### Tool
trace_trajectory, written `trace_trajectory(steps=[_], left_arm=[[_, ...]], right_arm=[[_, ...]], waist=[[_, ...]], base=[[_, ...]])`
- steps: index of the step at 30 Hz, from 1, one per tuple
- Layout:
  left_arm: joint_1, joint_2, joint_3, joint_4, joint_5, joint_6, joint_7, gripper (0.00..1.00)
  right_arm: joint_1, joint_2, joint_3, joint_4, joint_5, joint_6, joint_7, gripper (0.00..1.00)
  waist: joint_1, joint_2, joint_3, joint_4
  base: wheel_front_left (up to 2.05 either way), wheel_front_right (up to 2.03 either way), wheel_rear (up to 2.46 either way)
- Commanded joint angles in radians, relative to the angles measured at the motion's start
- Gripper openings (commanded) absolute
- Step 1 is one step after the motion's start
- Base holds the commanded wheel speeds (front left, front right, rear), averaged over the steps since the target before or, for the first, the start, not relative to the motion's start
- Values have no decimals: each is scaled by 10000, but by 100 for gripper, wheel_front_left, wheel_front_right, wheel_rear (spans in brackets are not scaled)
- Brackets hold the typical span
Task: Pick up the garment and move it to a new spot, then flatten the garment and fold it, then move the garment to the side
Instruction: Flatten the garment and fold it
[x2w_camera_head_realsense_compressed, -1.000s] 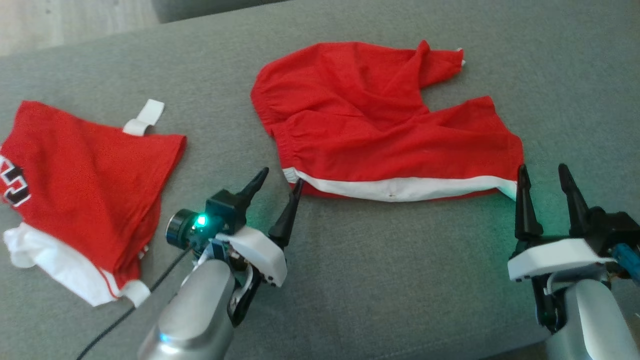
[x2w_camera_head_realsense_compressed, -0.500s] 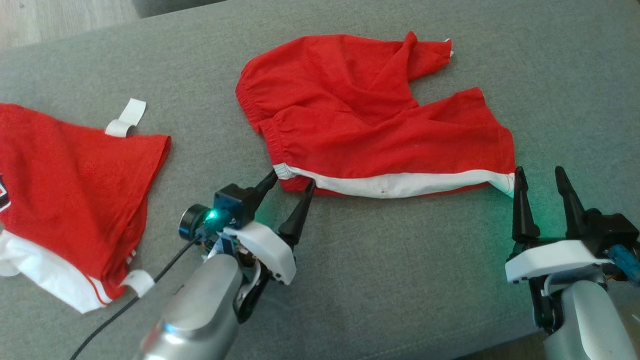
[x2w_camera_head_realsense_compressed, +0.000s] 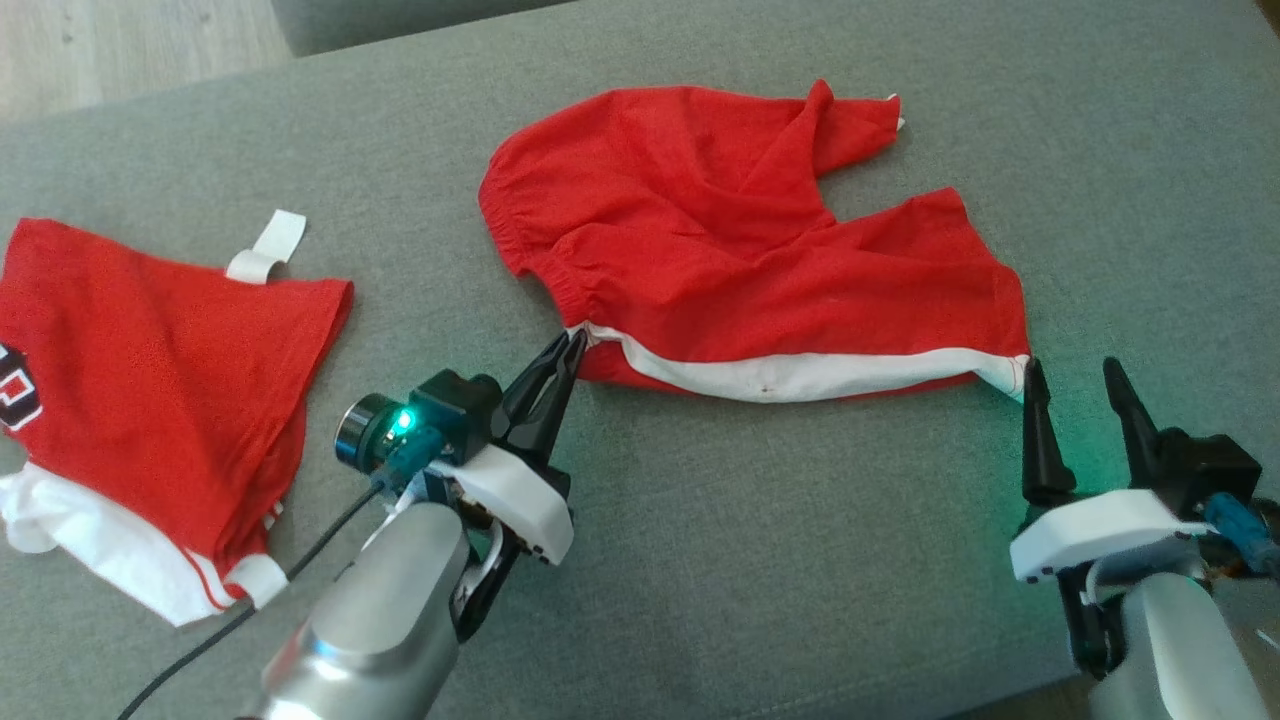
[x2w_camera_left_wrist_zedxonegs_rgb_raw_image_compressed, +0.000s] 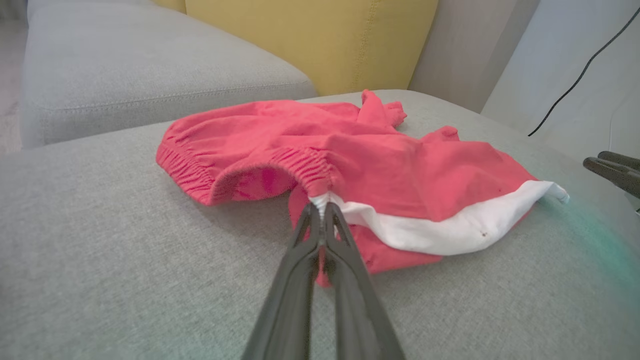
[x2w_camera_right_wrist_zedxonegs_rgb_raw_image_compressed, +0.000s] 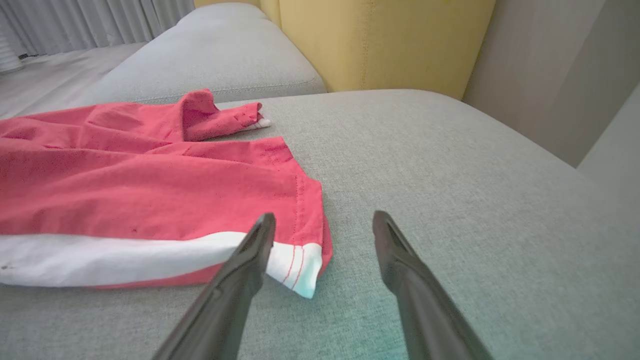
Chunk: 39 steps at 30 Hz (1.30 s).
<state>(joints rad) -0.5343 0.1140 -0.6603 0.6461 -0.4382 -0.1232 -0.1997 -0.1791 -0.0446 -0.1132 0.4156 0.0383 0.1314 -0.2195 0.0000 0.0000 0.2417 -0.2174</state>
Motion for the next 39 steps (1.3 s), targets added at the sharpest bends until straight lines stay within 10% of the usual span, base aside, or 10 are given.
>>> trace_trajectory(steps=[1, 30, 33, 39], left_arm=[[-416, 202, 131, -256, 145, 56, -160, 0], [-180, 325, -528, -1173, 565, 526, -196, 0], [-210, 351, -546, -1167, 542, 528, -184, 0], [-192, 484, -496, -1104, 466, 583, -216, 0]], right_arm=[[-143, -56, 37, -140, -148, -7, 167, 100], [-677, -56, 78, 709, -682, -7, 1187, 100], [-738, -56, 68, 720, -688, -7, 1101, 0], [-751, -56, -56, 520, -645, -7, 685, 0]], waist=[[0, 0, -77, 29], [0, 0, 124, 555], [0, 0, 140, 561], [0, 0, -18, 513]], base=[[0, 0, 0], [0, 0, 0], [0, 0, 0], [0, 0, 0]])
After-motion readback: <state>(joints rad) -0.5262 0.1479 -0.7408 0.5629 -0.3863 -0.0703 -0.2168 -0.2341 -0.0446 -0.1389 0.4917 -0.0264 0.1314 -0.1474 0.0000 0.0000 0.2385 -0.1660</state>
